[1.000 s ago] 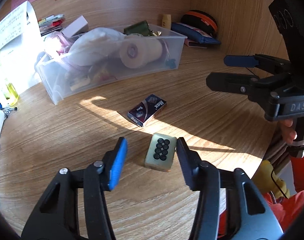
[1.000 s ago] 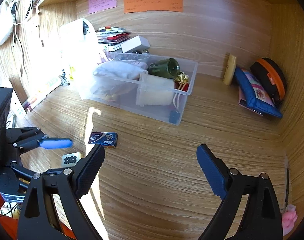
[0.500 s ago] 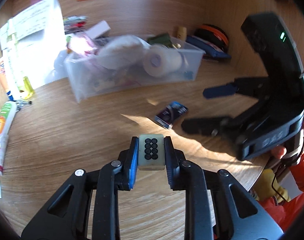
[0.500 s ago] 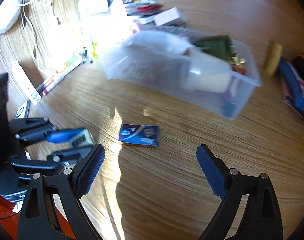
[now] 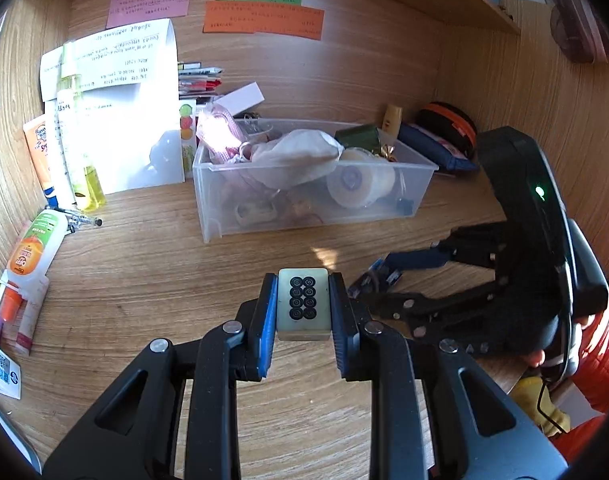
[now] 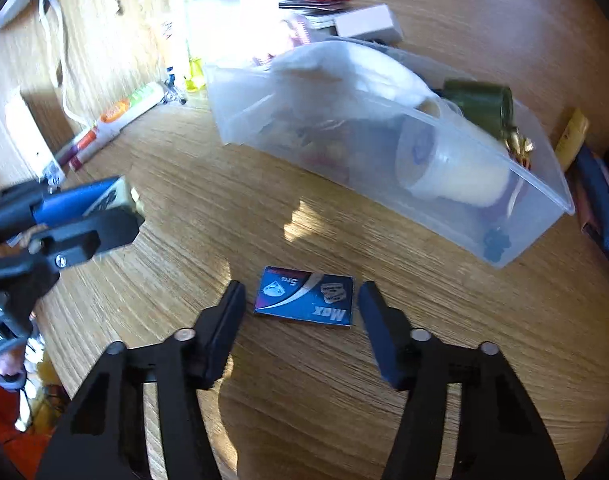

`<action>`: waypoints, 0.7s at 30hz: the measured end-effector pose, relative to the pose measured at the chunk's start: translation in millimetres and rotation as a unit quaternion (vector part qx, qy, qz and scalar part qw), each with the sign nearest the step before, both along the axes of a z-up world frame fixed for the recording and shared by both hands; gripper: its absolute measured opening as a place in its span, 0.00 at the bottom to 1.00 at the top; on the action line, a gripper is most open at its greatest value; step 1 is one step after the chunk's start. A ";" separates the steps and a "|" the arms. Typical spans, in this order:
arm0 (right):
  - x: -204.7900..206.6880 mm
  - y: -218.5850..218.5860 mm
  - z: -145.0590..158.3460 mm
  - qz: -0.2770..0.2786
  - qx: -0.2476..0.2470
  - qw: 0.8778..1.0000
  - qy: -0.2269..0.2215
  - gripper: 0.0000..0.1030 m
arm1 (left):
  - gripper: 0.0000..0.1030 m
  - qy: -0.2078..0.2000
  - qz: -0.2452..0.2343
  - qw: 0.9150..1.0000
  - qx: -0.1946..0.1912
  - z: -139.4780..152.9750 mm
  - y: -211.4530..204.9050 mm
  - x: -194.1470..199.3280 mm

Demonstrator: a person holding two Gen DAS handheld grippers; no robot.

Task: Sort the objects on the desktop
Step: 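Grasp white domino tile with left tool while right tool grasps blue Max card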

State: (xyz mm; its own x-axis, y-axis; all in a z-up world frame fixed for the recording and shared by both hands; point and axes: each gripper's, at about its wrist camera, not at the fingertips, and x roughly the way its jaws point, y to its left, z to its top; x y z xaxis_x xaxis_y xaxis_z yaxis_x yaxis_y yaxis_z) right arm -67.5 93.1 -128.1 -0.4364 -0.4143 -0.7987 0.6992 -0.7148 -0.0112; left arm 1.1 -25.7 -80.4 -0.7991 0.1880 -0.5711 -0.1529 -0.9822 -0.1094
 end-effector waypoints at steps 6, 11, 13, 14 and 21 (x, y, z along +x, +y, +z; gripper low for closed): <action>15.9 -5.3 1.2 0.023 0.009 0.999 0.025 0.44 | 0.23 0.007 0.008 1.000 0.001 4.3 0.1 -0.4; 16.8 -0.2 8.3 0.025 -0.015 0.999 0.020 0.44 | 0.23 0.010 0.016 1.000 -0.003 9.6 0.0 -2.0; 15.2 4.1 12.8 0.021 -0.027 0.999 0.015 0.45 | 0.23 0.006 0.018 1.000 -0.005 10.3 0.7 -4.5; 13.1 8.7 15.7 0.020 -0.039 0.999 0.008 0.45 | 0.23 0.004 0.020 1.000 -0.006 10.3 1.0 -6.4; 4.5 29.8 27.7 -0.002 -0.088 0.996 0.002 0.45 | 0.23 -0.004 0.024 1.000 -0.006 10.2 3.4 -19.9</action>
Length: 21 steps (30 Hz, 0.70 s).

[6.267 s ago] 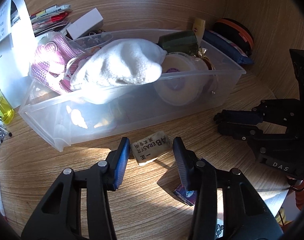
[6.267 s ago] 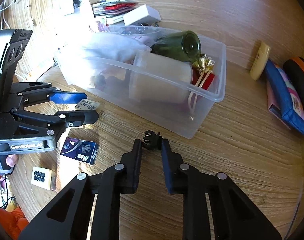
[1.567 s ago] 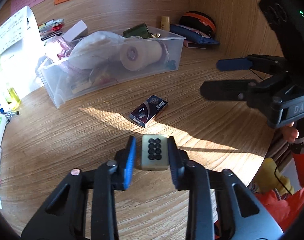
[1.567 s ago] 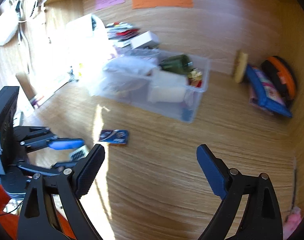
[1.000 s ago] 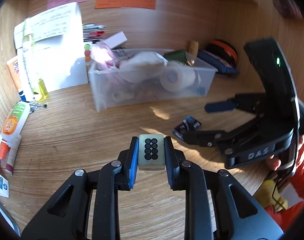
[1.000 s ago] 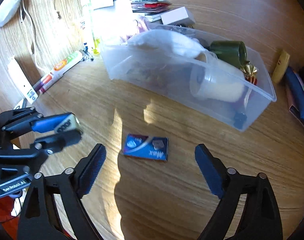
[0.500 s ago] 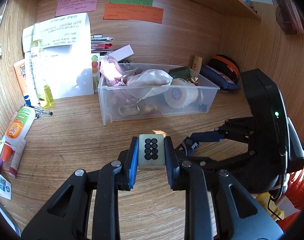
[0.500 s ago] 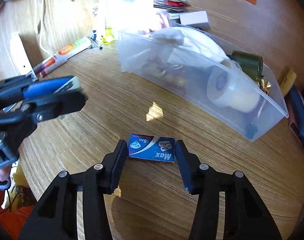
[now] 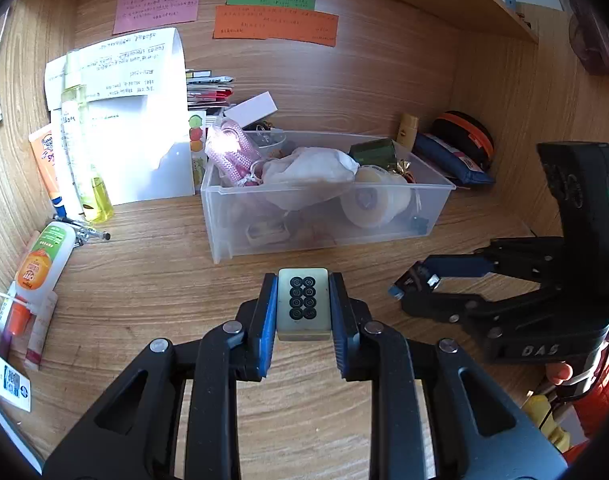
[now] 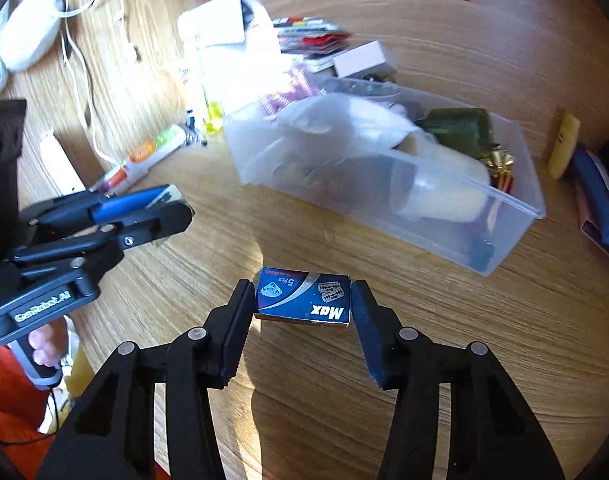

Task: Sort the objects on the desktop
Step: 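Grasp white domino tile with left tool while right tool grasps blue Max card, then drop domino tile into clear box with left tool while right tool drops card in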

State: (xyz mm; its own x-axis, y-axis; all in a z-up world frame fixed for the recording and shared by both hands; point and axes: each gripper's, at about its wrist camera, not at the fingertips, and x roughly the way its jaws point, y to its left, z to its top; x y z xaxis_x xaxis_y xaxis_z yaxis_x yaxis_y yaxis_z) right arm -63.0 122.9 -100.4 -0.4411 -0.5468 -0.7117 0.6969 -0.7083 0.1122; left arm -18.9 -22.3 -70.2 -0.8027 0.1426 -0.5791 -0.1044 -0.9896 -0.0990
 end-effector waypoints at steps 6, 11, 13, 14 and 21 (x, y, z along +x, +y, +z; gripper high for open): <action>-14.0 22.7 10.4 -0.022 -0.034 0.999 -0.001 0.45 | 0.23 0.003 0.001 1.000 0.003 4.1 2.6 -11.4; -26.3 39.0 24.1 -0.039 -0.055 0.998 0.011 0.45 | 0.23 0.005 0.003 1.000 0.011 9.1 1.2 -23.6; -30.0 43.5 28.2 -0.048 -0.056 0.997 0.021 0.45 | 0.23 0.008 0.004 1.000 0.013 12.5 -0.8 -29.0; -34.3 47.3 31.1 -0.055 -0.058 0.997 0.025 0.45 | 0.23 0.009 0.004 1.000 0.014 14.2 -1.9 -31.2; -54.3 65.5 46.8 -0.074 -0.076 0.994 0.029 0.45 | 0.23 0.019 0.010 1.000 0.012 22.5 -10.2 -45.4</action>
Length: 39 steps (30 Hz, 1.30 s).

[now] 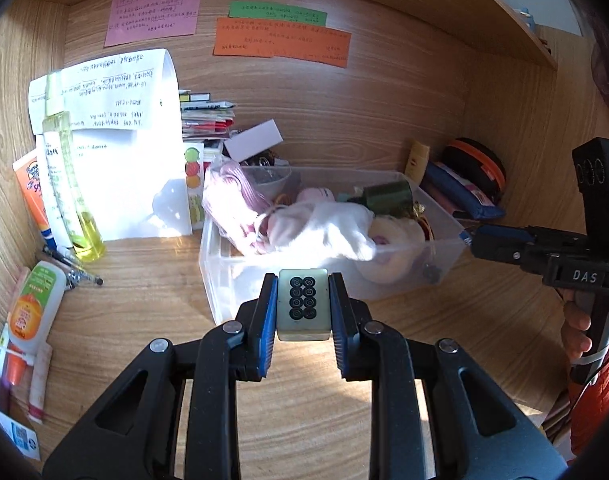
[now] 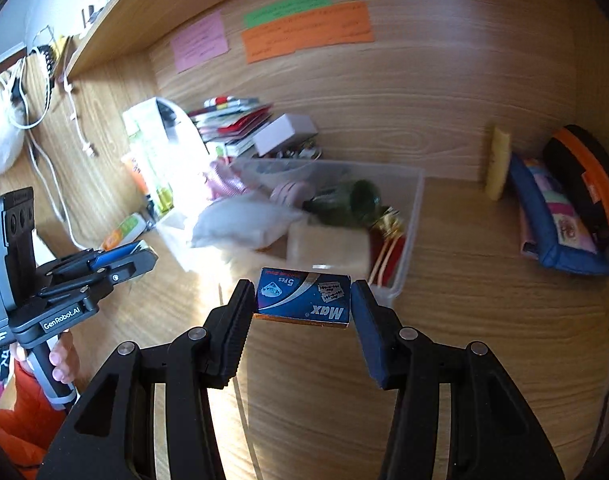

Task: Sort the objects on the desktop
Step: 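Drop domino tile into clear box with left tool while right tool drops card in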

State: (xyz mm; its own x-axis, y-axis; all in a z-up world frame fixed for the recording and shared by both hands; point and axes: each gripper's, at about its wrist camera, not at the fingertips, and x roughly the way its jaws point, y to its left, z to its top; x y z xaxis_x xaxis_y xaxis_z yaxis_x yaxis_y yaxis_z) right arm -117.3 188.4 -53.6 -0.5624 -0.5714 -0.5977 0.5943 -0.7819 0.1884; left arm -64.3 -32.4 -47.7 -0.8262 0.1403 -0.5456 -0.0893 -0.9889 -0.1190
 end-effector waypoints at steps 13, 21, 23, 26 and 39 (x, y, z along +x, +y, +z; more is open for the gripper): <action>-25.4 -5.2 8.9 -0.010 0.007 1.000 0.009 0.45 | 0.23 0.004 0.012 1.000 -0.007 7.5 -14.5 -31.1; -35.0 -7.6 9.3 -0.012 0.018 1.000 0.012 0.45 | 0.23 -0.003 0.016 1.000 -0.011 6.4 -18.3 -52.9; -38.7 -8.3 7.8 -0.013 0.019 1.000 0.009 0.45 | 0.23 -0.005 0.018 1.000 -0.011 5.4 -19.4 -58.6; -44.5 -8.3 3.1 -0.015 0.019 1.000 0.001 0.45 | 0.23 -0.010 0.021 1.000 -0.010 2.4 -20.8 -64.3; -49.2 -19.2 -12.4 -0.010 0.048 0.999 0.001 0.45 | 0.23 -0.019 0.038 0.998 -0.043 -9.8 -15.0 -71.4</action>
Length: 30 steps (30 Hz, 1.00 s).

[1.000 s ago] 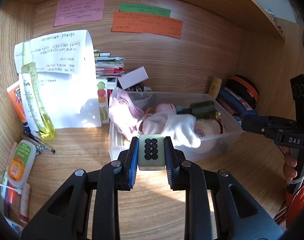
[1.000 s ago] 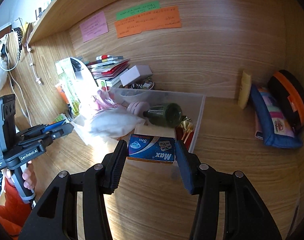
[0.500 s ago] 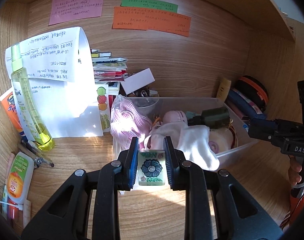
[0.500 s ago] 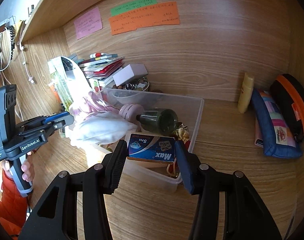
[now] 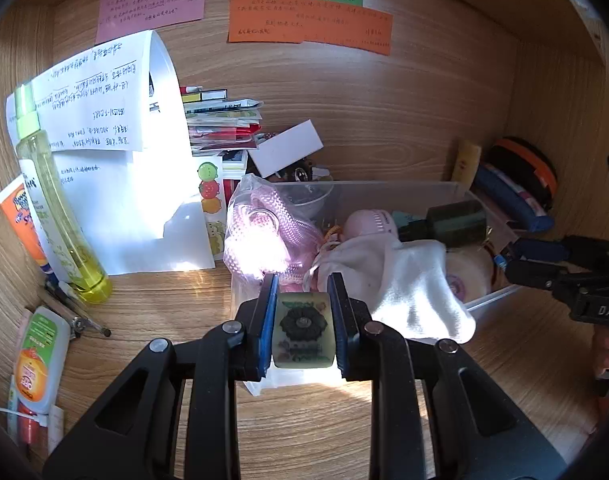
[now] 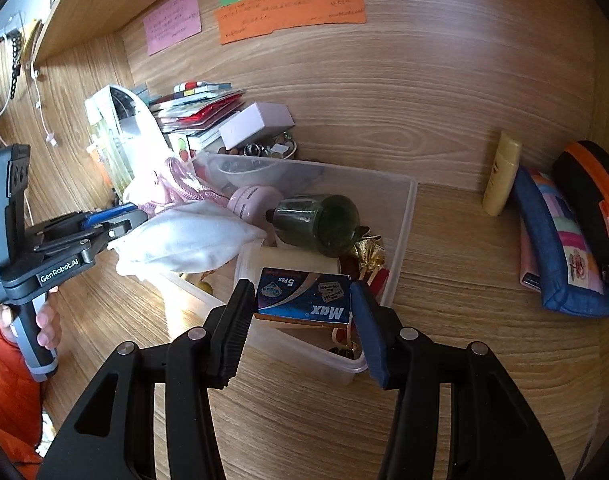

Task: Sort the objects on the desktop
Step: 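Drop domino tile into clear box with left tool while right tool drops card in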

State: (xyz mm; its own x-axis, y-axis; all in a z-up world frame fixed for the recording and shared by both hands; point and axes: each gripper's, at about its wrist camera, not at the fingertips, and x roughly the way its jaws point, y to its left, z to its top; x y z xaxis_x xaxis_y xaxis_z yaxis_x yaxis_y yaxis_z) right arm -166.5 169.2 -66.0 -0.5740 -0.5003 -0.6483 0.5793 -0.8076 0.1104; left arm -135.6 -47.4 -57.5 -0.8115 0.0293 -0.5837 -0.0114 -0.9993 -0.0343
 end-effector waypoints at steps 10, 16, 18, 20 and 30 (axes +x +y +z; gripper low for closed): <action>-0.6 -1.8 -0.4 -0.007 0.001 1.000 0.001 0.45 | 0.23 -0.021 -0.001 1.000 -0.005 -4.1 1.3 -12.5; 1.9 -3.4 0.3 -0.009 0.005 1.000 0.011 0.46 | 0.31 -0.014 0.001 1.000 -0.020 -4.9 2.3 -4.1; 2.1 -3.7 1.0 -0.009 0.005 1.000 0.012 0.47 | 0.34 -0.009 0.001 1.000 -0.018 -3.4 0.6 0.5; 2.7 -4.5 1.7 -0.009 0.005 1.000 0.012 0.49 | 0.44 -0.002 0.005 1.000 -0.018 -1.8 -0.6 4.6; 20.4 -8.7 9.4 0.007 0.017 1.000 0.024 0.74 | 0.67 0.021 0.001 1.000 -0.014 10.6 1.9 23.1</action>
State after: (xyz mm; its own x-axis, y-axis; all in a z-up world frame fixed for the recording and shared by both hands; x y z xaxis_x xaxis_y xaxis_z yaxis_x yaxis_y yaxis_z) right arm -146.1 160.5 -56.6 -0.5982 -0.4858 -0.6372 0.5943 -0.8024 0.0539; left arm -112.6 -45.5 -46.9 -0.8352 0.0113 -0.5498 -0.0103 -0.9999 -0.0049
